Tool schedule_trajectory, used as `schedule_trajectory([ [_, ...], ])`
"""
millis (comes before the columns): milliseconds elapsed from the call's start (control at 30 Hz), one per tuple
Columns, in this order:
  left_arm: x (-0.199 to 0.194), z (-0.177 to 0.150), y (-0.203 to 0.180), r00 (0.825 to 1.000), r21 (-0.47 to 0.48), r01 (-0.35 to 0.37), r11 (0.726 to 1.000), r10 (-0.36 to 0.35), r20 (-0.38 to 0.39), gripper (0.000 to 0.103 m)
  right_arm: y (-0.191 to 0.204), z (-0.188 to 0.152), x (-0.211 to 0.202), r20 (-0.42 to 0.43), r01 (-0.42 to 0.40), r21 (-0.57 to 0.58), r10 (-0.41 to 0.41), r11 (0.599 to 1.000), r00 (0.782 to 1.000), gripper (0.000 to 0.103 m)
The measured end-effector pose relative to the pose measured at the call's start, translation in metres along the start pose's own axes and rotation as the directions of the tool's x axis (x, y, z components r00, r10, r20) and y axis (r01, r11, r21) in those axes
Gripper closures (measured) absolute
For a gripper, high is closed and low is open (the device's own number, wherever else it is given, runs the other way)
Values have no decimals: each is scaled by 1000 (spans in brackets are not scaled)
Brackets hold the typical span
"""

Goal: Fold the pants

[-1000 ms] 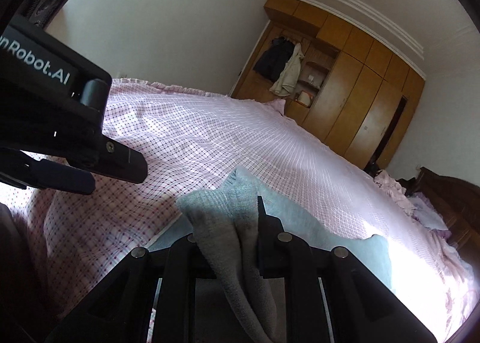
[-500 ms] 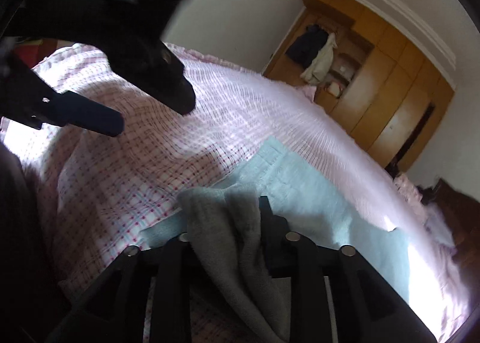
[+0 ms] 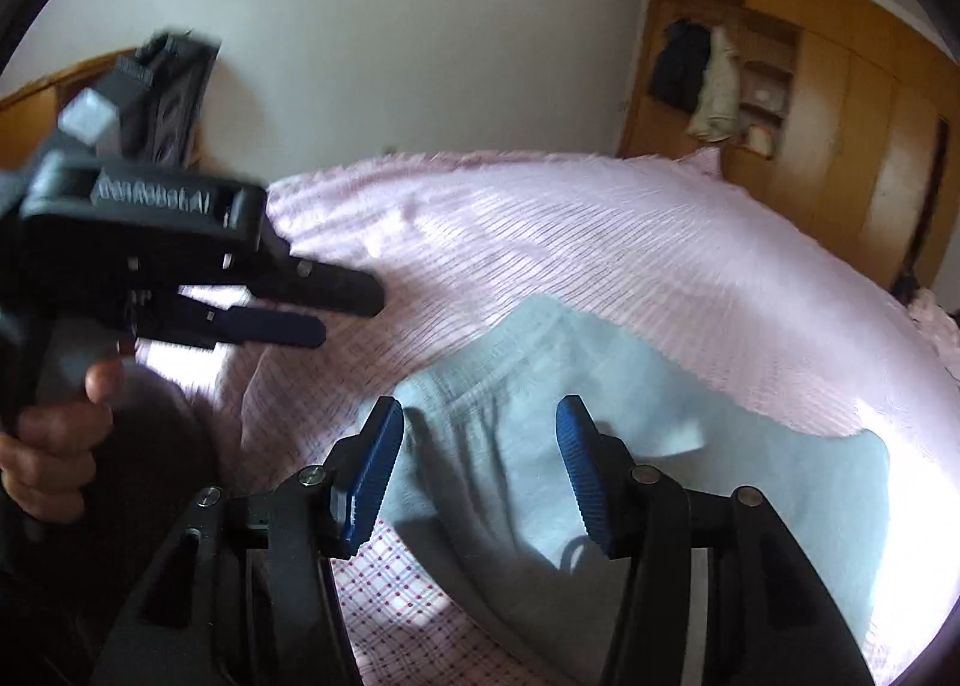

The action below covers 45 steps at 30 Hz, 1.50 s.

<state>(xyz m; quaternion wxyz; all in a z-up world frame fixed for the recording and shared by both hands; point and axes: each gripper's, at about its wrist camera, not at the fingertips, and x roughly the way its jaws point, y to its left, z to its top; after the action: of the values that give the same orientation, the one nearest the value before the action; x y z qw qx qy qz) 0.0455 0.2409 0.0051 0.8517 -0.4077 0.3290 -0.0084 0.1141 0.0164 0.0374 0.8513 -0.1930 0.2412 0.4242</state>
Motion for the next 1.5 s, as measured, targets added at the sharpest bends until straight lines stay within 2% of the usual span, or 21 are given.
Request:
schedule_trajectory([
  [33,0,-1,0,1000,2,3,1000,-3,-1,44,2,-1,4,-7,-20,-15,20,1000,1000,82],
  [67,0,-1,-1,1000,-1,7,1000,-7,0,44,5,-2,8,-11,-35,-33,35,999,999,97],
  [100,0,-1,1,1000,-9,10,1000,-10,1,44,9,-1,10,-14,-24,-48,23,999,1000,101],
  [233,1,1,11,999,-62,39,997,-39,-7,44,27,-4,4,34,14,-146,-9,989,999,102],
  [400,-1,1,15,999,-58,42,997,-42,-9,44,39,-16,25,-40,35,-270,-47,962,998,101],
  [433,-1,1,15,999,-57,40,998,-40,-10,44,42,-18,25,-26,60,-286,-70,956,997,100],
  [467,-1,1,16,999,-61,41,997,-42,-11,44,44,-18,23,-15,73,-301,-82,951,997,97],
  [500,-1,1,17,999,-66,44,997,-45,-10,44,47,-19,22,-6,89,-315,-96,945,995,89],
  [533,1,1,17,999,-70,46,997,-47,-11,44,49,-20,22,1,101,-333,-106,937,994,75],
  [567,2,2,18,999,-73,48,996,-49,-12,44,52,-21,22,4,96,-353,-101,931,995,70],
  [667,3,2,18,999,-63,46,997,-47,-14,44,56,-25,14,14,73,-357,-73,931,997,66],
  [833,6,1,10,999,-26,31,999,-32,-19,44,20,-18,-8,65,46,-127,-38,991,997,66],
  [933,5,-2,-1,1000,24,-7,1000,7,-8,43,-23,-13,-17,73,3,96,-10,995,997,66],
  [1033,4,-7,-29,993,152,-121,981,120,18,44,-72,-18,-26,76,-38,306,16,951,997,66],
  [1100,6,-12,-56,988,239,-153,959,150,29,44,-109,-27,-34,87,-71,423,38,903,996,67],
  [1233,26,-17,-107,996,322,-89,943,92,7,44,-170,-52,-61,119,-118,572,61,812,991,88],
  [1333,63,-21,-141,996,421,-70,904,84,-15,47,-199,-72,-72,114,-159,634,112,757,987,90],
  [1367,78,-21,-148,995,443,-82,893,99,-16,54,-204,-80,-75,122,-173,644,124,746,985,90],
  [1400,93,-21,-151,990,459,-127,879,144,-3,67,-206,-87,-77,125,-181,647,131,741,983,90],
  [1467,116,-15,-144,959,453,-271,849,276,56,74,-211,-106,-76,85,-147,662,121,735,989,90],
  [1500,125,-10,-133,941,434,-331,838,330,81,82,-211,-117,-72,45,-119,675,121,728,992,94],
])
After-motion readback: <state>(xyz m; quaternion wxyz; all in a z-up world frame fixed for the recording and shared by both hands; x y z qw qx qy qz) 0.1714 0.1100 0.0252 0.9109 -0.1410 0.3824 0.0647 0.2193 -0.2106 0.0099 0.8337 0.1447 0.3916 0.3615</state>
